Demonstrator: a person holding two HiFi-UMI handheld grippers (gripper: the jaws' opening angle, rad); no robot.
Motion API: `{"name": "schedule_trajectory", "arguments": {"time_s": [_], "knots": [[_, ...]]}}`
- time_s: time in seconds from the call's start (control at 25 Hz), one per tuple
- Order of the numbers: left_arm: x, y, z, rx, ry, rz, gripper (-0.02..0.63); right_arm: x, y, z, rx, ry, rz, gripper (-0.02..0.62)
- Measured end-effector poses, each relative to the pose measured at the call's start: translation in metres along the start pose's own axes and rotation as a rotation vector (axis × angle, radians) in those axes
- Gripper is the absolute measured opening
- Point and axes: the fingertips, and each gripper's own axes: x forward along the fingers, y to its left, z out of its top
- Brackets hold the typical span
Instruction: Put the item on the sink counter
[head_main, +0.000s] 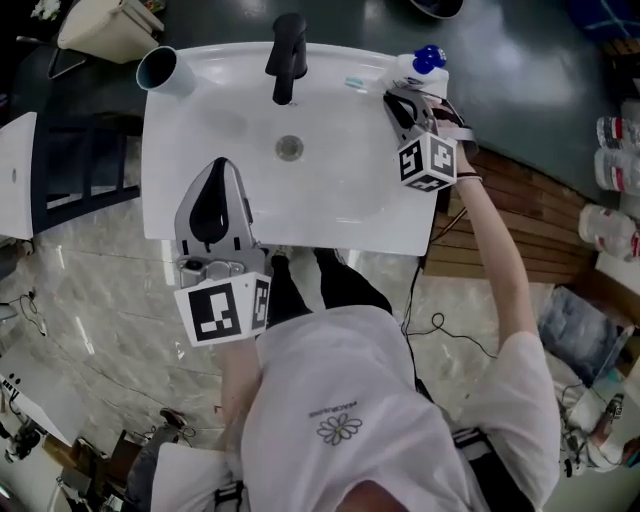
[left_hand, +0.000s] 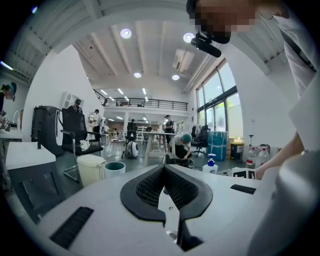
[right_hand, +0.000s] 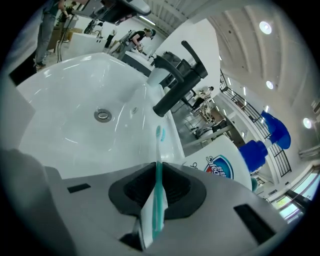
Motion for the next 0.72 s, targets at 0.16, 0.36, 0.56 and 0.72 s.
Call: {"name": "schedule_trajectory", "arguments": {"time_s": [0.16,0.36,0.56,0.72], "knots": [[-0.005,-0.001,-0.008,-0.020,0.013,0.009,0.015,0.002,0.005,-0.003,0.020,0.027,0.005,0.037],[-0.009,0.000,-0.010,-0.025,0.012,0.019,0.015,0.004,0.001,-0.006,0.070,0.055,-0.031,0.037],[-0.011,0.001,-0.011,-0.027,0.011,0.021,0.016,0.005,0.002,-0.006,0.056,0.074,-0.025,0.038],[-0.015,0.002,-0.012,-0.026,0.008,0.018,0.015,0.004,0.003,-0.004,0.074,0.083,-0.005,0.038]]}}
